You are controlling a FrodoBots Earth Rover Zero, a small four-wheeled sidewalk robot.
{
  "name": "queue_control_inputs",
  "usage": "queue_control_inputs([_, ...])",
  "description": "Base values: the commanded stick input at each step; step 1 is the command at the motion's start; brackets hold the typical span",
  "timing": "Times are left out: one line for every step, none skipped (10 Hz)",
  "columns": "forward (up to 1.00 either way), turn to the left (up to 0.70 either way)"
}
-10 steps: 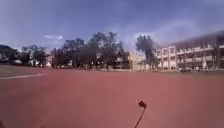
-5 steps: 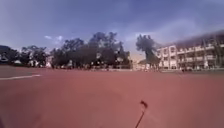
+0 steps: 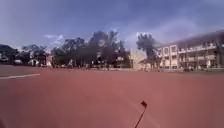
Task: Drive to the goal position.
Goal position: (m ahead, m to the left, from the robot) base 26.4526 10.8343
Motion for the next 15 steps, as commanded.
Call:
queue_control_inputs([0.70,0.00])
queue_control_inputs([0.70,0.00])
queue_control_inputs([0.70,0.00])
queue_control_inputs([0.70,0.00])
queue_control_inputs([0.70,0.00])
queue_control_inputs([0.70,0.00])
queue_control_inputs([0.70,0.00])
queue_control_inputs([0.70,0.00])
queue_control_inputs([0.70,0.00])
queue_control_inputs([0.70,0.00])
queue_control_inputs([0.70,0.00])
queue_control_inputs([0.70,0.00])
queue_control_inputs([0.70,0.00])
queue_control_inputs([0.70,0.10])
queue_control_inputs([0.70,0.26])
